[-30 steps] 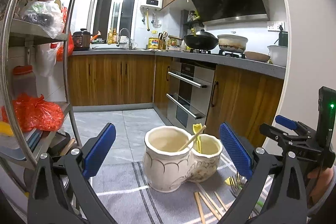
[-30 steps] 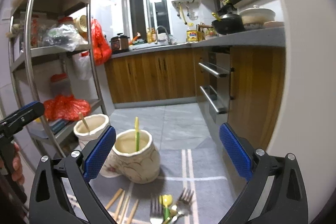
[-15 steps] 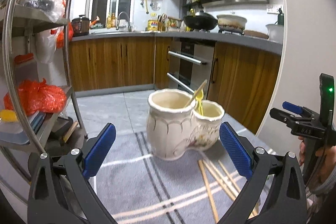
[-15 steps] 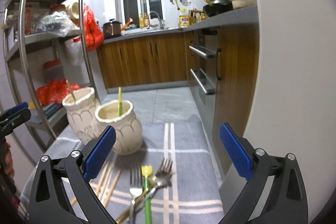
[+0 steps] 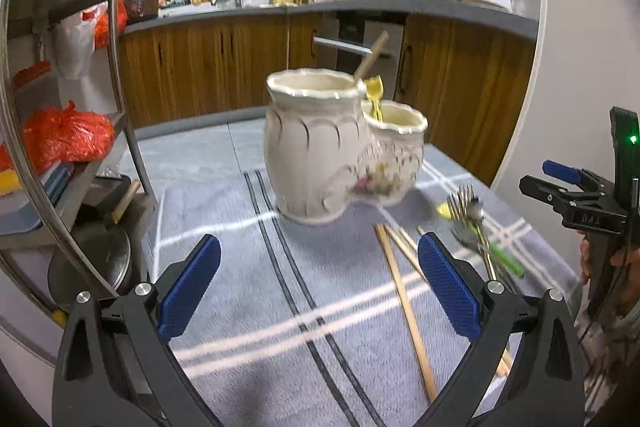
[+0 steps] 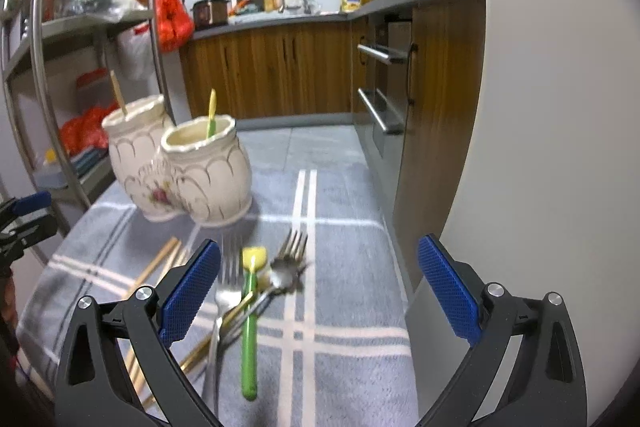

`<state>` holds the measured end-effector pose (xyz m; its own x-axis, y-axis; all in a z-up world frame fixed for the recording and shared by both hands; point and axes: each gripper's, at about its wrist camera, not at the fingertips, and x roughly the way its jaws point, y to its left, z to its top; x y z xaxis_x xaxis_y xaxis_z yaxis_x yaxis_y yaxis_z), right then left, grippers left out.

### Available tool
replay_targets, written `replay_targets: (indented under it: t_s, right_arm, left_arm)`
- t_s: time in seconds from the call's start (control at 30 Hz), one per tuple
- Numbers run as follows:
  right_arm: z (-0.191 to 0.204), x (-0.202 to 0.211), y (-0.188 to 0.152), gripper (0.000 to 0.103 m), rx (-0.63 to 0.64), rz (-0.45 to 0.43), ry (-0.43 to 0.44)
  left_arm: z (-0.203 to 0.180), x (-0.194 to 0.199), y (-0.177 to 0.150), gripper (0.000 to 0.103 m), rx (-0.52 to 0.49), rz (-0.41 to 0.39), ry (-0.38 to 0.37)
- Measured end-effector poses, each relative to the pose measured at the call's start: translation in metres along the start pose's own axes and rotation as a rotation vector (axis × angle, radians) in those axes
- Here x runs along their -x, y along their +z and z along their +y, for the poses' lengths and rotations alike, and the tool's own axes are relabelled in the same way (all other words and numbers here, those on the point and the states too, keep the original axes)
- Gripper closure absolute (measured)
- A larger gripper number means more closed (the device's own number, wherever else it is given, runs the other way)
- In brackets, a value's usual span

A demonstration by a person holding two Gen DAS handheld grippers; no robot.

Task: Organize utensils
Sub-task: 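Withdraw both tools from the holder back toward the loose utensils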

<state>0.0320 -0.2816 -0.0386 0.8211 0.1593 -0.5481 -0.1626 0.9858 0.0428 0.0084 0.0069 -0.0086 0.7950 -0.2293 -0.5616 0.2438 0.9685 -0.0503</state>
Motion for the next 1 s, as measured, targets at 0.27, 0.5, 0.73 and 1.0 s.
replay_targets:
  t_s: [0.27,0.5,0.73,1.0]
  right_arm:
    - [0.007,-0.009,-0.009,0.005,0.029,0.047,0.017]
    - [0.014,-0.015,-0.008,0.005,0.077,0.069,0.005]
    - [0.017,-0.027,-0.004,0.005,0.070,0.117,0.049]
    - [0.027,-0.046,0.007,0.022,0.088,0.154,0.116]
  left_arm:
    - [-0.014,-0.014,-0.012,0.006,-0.019,0.075,-0.025]
    - [-0.027,-0.027,-0.018,0.006,-0.053,0.156,-0.007]
    - [-0.040,-0.035,-0.025,0.006,-0.078,0.212,-0.012]
    - [-0.052,-0.033,-0.032,0.021,-0.111,0.244,-0.038]
